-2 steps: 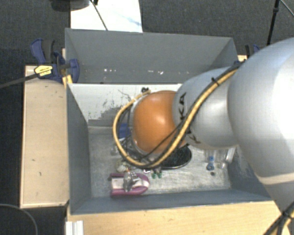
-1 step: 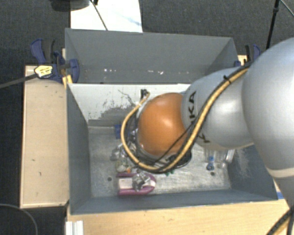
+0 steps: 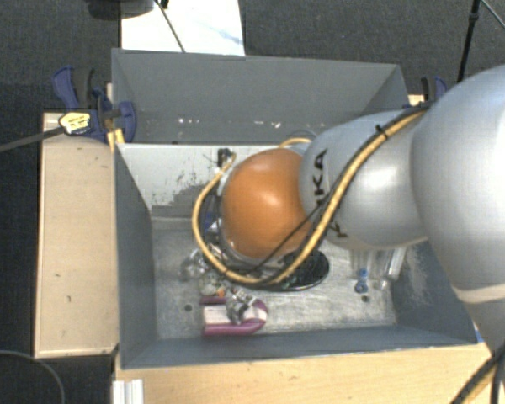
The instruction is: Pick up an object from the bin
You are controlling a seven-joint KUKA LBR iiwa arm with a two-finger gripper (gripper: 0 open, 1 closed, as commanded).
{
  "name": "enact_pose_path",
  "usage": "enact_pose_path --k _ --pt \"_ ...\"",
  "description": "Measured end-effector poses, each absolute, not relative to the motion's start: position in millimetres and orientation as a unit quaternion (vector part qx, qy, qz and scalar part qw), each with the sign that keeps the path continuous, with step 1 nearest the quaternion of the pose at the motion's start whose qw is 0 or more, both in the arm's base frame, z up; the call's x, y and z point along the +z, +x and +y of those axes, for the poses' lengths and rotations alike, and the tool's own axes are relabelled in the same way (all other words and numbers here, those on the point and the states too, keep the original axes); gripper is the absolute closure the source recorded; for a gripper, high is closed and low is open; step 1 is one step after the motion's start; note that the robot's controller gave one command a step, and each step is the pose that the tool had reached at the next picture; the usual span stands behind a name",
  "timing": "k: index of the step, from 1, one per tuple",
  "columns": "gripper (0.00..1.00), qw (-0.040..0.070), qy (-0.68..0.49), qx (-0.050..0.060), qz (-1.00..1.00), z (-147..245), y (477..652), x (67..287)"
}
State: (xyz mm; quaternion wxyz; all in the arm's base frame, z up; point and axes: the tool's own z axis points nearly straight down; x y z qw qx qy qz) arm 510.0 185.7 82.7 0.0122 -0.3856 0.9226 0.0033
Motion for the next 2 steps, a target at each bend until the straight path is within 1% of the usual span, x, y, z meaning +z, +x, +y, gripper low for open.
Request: enact_pose_path --k 1,2 --pt "0.0 0.027 -0.486 0.001 0.873 156 498.7 85" --pt "0.0 0.006 -0.541 -0.001 0.841 141 497.8 102"
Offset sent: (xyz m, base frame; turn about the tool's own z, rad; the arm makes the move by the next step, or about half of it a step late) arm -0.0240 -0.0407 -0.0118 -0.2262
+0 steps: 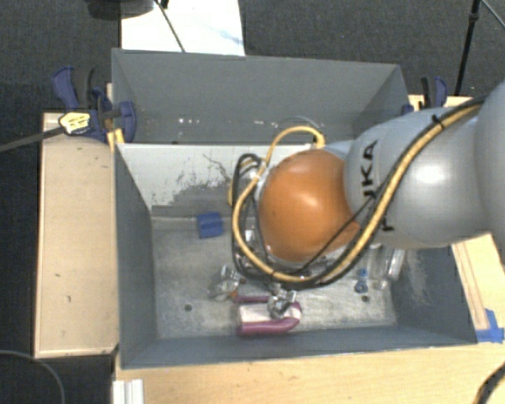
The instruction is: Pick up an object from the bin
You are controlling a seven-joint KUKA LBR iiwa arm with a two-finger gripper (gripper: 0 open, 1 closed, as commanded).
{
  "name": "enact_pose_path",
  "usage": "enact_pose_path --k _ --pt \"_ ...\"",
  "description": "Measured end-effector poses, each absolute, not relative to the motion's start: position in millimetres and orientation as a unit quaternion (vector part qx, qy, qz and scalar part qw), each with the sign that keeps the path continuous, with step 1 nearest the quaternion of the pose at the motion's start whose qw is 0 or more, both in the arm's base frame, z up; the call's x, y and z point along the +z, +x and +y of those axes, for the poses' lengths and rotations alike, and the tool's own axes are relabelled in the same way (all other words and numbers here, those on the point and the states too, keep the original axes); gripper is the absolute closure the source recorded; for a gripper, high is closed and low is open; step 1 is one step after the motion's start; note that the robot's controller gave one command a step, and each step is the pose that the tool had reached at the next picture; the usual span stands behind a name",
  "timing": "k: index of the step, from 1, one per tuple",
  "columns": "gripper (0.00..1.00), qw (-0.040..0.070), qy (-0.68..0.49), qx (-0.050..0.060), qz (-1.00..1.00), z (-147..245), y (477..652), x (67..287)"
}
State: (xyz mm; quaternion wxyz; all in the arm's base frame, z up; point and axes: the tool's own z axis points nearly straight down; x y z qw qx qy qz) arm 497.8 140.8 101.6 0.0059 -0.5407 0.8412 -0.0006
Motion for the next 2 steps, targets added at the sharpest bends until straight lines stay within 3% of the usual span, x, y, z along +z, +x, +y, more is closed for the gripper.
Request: enact_pose_path --k 1,2 --pt "0.0 0.005 -0.651 -0.001 0.759 113 563.0 72" --pt "0.0 0.009 -0.579 -0.002 0.815 91 510.1 73"
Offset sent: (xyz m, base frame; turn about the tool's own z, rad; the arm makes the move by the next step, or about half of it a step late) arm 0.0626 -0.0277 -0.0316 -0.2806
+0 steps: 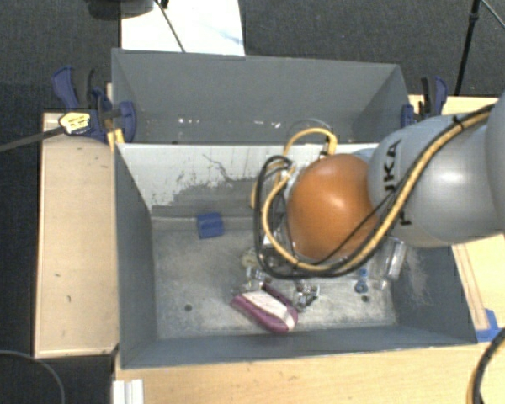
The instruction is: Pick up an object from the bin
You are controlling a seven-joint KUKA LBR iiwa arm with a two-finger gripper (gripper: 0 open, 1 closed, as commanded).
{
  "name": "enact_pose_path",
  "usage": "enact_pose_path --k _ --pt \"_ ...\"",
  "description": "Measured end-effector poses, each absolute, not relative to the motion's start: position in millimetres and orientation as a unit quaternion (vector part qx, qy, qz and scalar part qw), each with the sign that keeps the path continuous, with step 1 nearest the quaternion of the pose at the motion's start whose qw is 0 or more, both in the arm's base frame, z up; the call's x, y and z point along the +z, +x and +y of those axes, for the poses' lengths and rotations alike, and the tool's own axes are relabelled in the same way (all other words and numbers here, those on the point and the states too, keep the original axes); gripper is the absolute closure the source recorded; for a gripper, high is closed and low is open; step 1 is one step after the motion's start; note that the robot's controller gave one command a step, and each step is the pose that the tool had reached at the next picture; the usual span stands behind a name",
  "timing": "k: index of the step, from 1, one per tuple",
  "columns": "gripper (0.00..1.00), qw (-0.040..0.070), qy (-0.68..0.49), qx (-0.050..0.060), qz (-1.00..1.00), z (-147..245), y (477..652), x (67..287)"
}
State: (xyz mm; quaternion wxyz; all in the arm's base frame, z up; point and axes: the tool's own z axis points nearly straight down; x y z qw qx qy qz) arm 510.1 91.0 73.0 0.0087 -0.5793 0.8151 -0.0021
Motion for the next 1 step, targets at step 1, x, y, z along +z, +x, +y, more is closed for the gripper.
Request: enact_pose_path --k 1 --pt "0.0 0.004 -0.48 0.0 0.878 110.1 571.0 122.3"
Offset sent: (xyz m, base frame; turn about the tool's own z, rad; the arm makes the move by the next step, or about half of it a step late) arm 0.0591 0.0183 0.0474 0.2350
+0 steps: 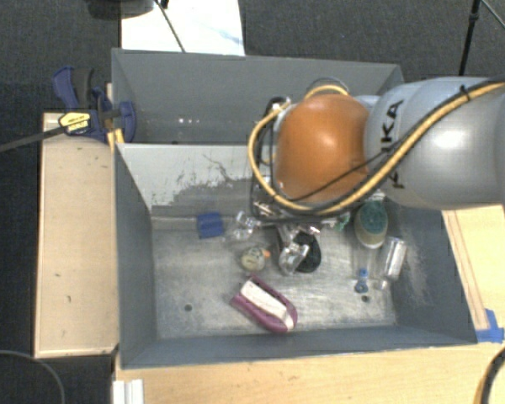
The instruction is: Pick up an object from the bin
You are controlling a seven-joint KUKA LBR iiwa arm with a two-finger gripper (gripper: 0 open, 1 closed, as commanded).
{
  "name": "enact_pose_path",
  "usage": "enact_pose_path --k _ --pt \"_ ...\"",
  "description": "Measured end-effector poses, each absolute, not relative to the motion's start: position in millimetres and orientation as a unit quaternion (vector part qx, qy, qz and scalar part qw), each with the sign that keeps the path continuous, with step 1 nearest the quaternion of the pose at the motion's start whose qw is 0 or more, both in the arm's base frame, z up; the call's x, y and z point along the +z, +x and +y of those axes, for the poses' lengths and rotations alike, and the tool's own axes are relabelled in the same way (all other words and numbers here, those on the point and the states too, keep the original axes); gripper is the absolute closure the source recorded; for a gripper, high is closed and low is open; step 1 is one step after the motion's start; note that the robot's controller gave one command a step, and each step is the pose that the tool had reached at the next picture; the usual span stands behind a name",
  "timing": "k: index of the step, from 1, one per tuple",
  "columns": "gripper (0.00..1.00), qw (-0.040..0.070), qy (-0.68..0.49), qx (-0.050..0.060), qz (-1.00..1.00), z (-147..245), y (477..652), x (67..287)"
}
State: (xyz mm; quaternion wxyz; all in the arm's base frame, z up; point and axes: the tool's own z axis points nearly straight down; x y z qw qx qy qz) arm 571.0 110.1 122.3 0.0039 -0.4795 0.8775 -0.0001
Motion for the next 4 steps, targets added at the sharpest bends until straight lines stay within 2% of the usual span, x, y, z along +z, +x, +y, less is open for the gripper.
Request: enact_pose_path --k 1,2,3,4 --pt "0.0 0.003 -0.462 0.001 0.887 48 566.9 71" --pt "1.0 0.008 -0.463 0.0 0.886 52 569.8 75" --pt "1.0 0.006 -0.434 -0.002 0.901 53 573.1 188" --pt "0.0 0.001 -0.432 0.0 0.902 53 571.0 183"
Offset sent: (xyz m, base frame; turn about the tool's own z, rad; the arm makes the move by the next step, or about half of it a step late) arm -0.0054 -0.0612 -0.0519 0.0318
